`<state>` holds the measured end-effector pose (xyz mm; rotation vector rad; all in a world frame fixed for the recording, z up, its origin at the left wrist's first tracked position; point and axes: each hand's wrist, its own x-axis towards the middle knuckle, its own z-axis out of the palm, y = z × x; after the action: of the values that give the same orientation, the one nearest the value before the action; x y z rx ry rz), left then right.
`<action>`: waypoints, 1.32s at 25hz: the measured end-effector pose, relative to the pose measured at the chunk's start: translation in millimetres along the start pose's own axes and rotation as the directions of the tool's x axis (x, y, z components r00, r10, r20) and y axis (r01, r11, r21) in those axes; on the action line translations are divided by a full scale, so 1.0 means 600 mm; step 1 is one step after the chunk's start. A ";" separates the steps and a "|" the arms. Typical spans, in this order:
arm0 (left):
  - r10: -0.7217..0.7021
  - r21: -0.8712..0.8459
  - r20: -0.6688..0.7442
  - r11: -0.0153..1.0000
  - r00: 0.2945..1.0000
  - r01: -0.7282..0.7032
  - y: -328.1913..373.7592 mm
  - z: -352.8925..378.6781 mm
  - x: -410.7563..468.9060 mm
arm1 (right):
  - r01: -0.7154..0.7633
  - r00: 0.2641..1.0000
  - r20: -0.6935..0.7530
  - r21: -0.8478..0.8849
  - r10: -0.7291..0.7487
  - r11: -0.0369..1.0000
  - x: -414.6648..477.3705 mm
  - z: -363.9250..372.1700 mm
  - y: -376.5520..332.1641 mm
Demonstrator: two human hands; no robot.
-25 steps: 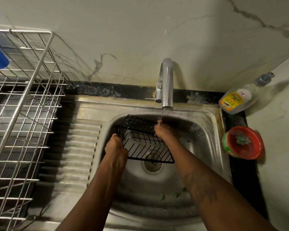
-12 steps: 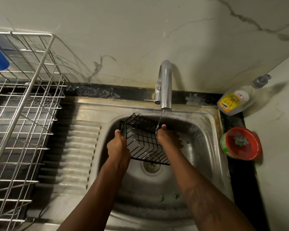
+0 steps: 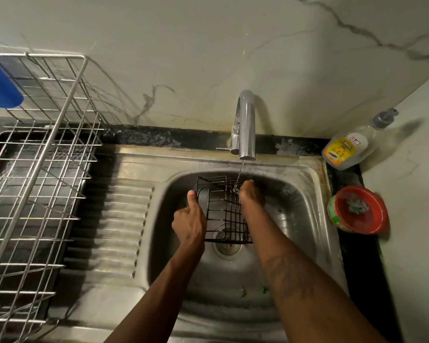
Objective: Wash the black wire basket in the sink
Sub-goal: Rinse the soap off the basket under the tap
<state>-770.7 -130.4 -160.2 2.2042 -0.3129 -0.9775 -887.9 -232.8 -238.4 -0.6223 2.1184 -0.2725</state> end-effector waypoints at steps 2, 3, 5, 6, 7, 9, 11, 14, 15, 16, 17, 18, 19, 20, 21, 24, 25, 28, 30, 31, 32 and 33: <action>0.019 0.029 -0.001 0.999 1.000 -0.019 0.012 0.007 0.001 | -0.036 0.999 -0.004 0.072 0.036 0.997 -0.015 -0.020 -0.010; 0.008 0.044 -0.014 0.999 1.000 -0.008 0.019 0.010 0.006 | -0.009 1.000 0.014 0.055 0.009 0.998 -0.040 -0.030 -0.020; -0.081 0.000 -0.058 0.997 0.995 0.081 0.031 0.009 0.018 | 0.134 0.990 0.047 -0.097 -0.130 0.986 -0.091 -0.027 -0.035; -0.143 -0.029 -0.062 0.990 0.988 0.141 0.032 0.006 0.025 | 0.267 0.963 0.085 -0.140 -0.257 0.954 -0.127 -0.015 -0.038; -0.200 -0.062 -0.050 0.978 0.978 0.197 0.026 0.004 0.034 | 0.401 0.913 0.154 -0.156 -0.379 0.903 -0.164 -0.002 -0.035; -0.319 -0.178 0.028 0.931 0.947 0.319 0.010 -0.003 0.045 | 0.560 0.824 0.246 -0.214 -0.511 0.800 -0.182 0.003 -0.006; -0.397 -0.312 0.106 0.857 0.912 0.410 -0.003 -0.009 0.049 | 0.528 0.849 0.225 -0.317 -0.478 0.788 -0.132 -0.018 0.031; -0.376 -0.334 0.110 0.858 0.920 0.390 -0.010 -0.008 0.059 | 0.246 0.966 0.161 -0.301 -0.205 0.921 -0.035 -0.051 0.059; -0.361 -0.297 0.074 0.882 0.930 0.366 -0.015 -0.003 0.066 | 0.169 0.976 0.176 -0.248 -0.127 0.954 -0.018 -0.054 0.056; -0.350 -0.262 0.034 0.901 0.936 0.346 -0.022 0.003 0.075 | 0.115 0.985 0.152 -0.219 -0.083 0.969 -0.016 -0.049 0.047; -0.342 -0.222 0.003 0.916 0.940 0.335 -0.030 0.008 0.089 | 0.076 0.994 0.094 -0.221 -0.056 0.972 -0.028 -0.041 0.037; -0.335 -0.193 -0.013 0.925 0.942 0.327 -0.023 0.004 0.089 | 0.059 0.997 0.057 -0.252 -0.046 0.966 -0.051 -0.032 0.026; -0.320 -0.180 -0.025 0.933 0.947 0.311 -0.006 -0.006 0.076 | 0.085 0.995 0.066 -0.284 -0.069 0.955 -0.082 -0.022 0.013; -0.305 -0.165 -0.023 0.941 0.952 0.297 0.002 -0.012 0.070 | 0.166 0.985 0.099 -0.305 -0.142 0.938 -0.115 -0.009 0.003; -0.291 -0.159 -0.012 0.945 0.957 0.285 0.011 -0.017 0.066 | 0.294 0.955 0.144 -0.302 -0.261 0.907 -0.144 0.002 -0.001; -0.291 -0.163 0.022 0.943 0.956 0.291 0.015 -0.020 0.054 | 0.569 0.817 0.248 -0.196 -0.521 0.799 -0.190 0.009 -0.001; -0.284 -0.171 0.032 0.943 0.958 0.285 0.015 -0.021 0.050 | 0.554 0.827 0.235 -0.185 -0.511 0.812 -0.177 0.007 0.001; -0.242 -0.158 0.052 0.956 0.969 0.248 0.014 -0.019 0.043 | 0.245 0.969 0.075 -0.167 -0.235 0.955 -0.103 -0.014 0.029; -0.177 -0.086 0.047 0.980 0.983 0.181 0.023 -0.013 0.030 | 0.114 0.992 0.060 -0.059 -0.110 0.992 -0.082 -0.026 0.038; -0.131 -0.035 0.030 0.991 0.991 0.132 0.033 -0.010 0.020 | 0.109 0.991 0.075 -0.009 -0.108 0.994 -0.097 -0.030 0.031; -0.077 0.017 0.016 0.997 0.997 0.077 0.043 -0.007 0.013 | 0.127 0.987 0.096 0.037 -0.130 0.991 -0.126 -0.035 0.020; -0.006 0.052 0.009 0.999 1.000 0.005 0.056 -0.006 0.002 | 0.158 0.978 0.125 0.086 -0.168 0.984 -0.159 -0.043 0.009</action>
<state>-765.5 -153.7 -136.5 2.2489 -0.3401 -0.9925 -864.5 -178.8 -158.6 -0.7504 1.9244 -0.3900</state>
